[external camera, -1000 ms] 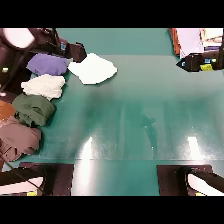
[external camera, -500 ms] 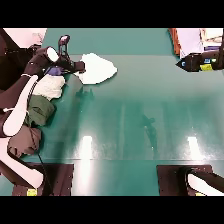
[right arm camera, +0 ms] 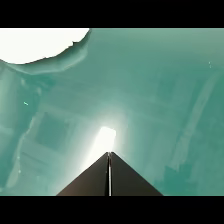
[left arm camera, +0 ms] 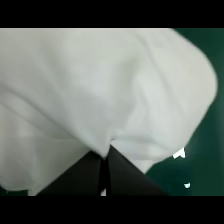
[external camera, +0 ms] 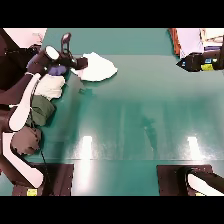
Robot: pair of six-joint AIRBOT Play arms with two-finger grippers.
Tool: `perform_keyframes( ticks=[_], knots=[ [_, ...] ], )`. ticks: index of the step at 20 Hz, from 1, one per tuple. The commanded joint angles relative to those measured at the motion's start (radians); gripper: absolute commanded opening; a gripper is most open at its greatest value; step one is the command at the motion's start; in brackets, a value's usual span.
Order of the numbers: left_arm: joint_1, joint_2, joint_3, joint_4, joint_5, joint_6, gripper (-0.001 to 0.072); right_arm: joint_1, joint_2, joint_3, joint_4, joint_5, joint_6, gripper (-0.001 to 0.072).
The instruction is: Fold the shirts.
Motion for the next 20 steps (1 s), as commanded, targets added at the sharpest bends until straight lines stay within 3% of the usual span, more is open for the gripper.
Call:
perform_keyframes(
  ticks=[1, 5, 9, 13, 19, 20],
  knots=[
    [-0.006, 0.113, 0.137, 0.055, -0.101, 0.011, 0.0021, -0.001, 0.048, 0.001, 0.000, -0.070, 0.000, 0.0014],
    [-0.046, 0.367, 0.254, 0.083, -0.201, 0.065, 0.0022, -0.001, 0.143, 0.001, 0.000, -0.203, 0.000, 0.0014],
    [-0.179, 0.552, 0.250, 0.084, -0.313, 0.114, 0.0022, -0.001, 0.210, 0.001, -0.001, -0.264, 0.000, 0.0014],
    [-0.343, 0.560, 0.177, 0.084, -0.459, 0.113, 0.0023, 0.000, 0.236, 0.000, 0.001, -0.248, 0.000, 0.0014],
    [-0.448, 0.499, -0.243, 0.079, -0.394, 0.112, 0.0028, -0.001, 0.241, 0.000, 0.000, -0.166, 0.000, 0.0014],
    [-0.448, 0.483, -0.307, 0.077, -0.352, 0.096, 0.0285, -0.001, 0.241, 0.000, -0.001, -0.154, 0.000, 0.0014]
  ],
)
